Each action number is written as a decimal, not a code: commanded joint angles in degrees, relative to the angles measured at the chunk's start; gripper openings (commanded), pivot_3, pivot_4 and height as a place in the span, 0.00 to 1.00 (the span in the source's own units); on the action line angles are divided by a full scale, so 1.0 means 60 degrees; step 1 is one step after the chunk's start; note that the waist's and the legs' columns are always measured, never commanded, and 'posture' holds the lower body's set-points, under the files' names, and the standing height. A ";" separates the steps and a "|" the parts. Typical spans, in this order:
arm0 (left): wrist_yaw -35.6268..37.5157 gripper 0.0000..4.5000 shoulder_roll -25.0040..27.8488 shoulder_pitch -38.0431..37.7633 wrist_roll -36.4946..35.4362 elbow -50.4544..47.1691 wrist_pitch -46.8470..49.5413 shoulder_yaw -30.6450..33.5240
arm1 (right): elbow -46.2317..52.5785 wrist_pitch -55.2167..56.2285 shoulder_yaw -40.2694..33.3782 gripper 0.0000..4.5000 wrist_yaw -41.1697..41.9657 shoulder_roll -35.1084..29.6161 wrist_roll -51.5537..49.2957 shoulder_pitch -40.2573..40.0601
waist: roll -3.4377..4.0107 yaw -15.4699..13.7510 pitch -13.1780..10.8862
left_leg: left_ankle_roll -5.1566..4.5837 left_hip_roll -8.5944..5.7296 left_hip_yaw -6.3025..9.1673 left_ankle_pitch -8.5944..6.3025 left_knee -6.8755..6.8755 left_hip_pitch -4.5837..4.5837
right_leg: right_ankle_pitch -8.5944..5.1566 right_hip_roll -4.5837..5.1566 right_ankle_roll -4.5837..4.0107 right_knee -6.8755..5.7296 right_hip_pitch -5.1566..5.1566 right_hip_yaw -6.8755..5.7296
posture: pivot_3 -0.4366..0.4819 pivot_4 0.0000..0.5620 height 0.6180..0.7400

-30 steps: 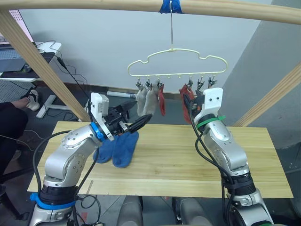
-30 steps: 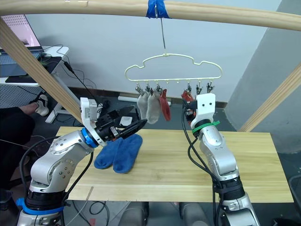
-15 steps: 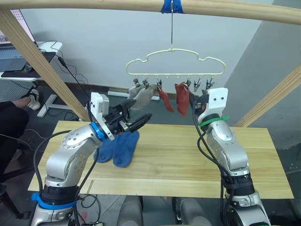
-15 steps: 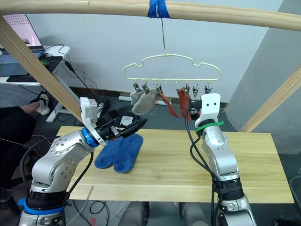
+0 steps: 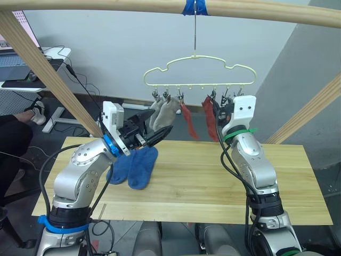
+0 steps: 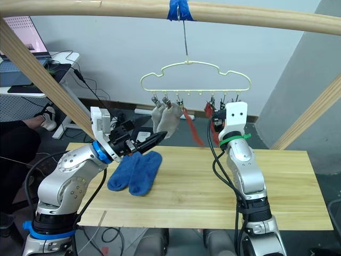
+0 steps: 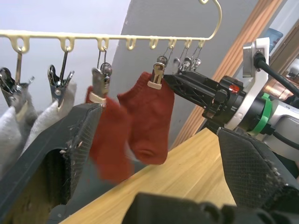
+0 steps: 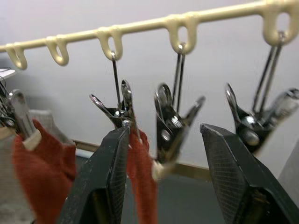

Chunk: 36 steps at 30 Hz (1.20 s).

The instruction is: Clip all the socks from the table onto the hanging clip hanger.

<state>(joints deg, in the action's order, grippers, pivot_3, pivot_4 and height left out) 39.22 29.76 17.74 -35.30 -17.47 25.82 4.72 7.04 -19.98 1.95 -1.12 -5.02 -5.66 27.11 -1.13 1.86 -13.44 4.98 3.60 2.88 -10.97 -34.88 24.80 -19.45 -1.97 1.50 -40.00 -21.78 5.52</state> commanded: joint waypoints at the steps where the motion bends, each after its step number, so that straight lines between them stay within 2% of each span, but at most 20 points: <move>1: -0.0016 1.00 -0.0062 0.0068 0.0016 -0.0228 -0.0125 0.0146 | -0.0012 0.0351 -0.0222 0.56 -0.0028 0.0039 0.0131 0.0292 | 0.0000 -0.0003 0.0000 | 0.0000 0.0000 0.0000 0.0000 0.0000 0.0000 | 0.0000 0.0000 0.0000 -0.0001 0.0000 -0.0001 | 0.51 0.38 1.00; 20: 0.0063 1.00 -0.0214 0.0141 0.0184 -0.0123 -0.0208 0.0072 | -0.0357 0.0458 -0.0541 0.56 -0.0216 0.0205 0.0400 0.0649 | 0.0000 -0.0005 0.0001 | 0.0001 0.0000 0.0002 0.0001 -0.0002 0.0000 | 0.0001 0.0001 -0.0001 -0.0009 0.0000 -0.0005 | 0.50 0.36 1.00; 36: 0.0069 1.00 -0.0263 0.0104 0.0314 -0.0133 -0.0230 0.0123 | -0.0356 0.0228 -0.0468 0.56 0.0226 0.1073 -0.0164 0.0824 | 0.0000 -0.0006 0.0002 | 0.0002 0.0000 0.0003 0.0002 -0.0006 -0.0001 | 0.0002 0.0004 -0.0002 -0.0020 -0.0001 -0.0007 | 0.51 0.35 1.00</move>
<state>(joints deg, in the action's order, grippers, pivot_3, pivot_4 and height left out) 39.45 28.32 18.40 -33.60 -17.12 25.71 4.72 3.57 -19.33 -0.70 -0.05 1.10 -5.87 30.53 -1.14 1.82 -13.42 4.99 3.60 2.90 -10.95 -34.92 24.80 -19.44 -1.95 1.49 -40.13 -21.78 5.47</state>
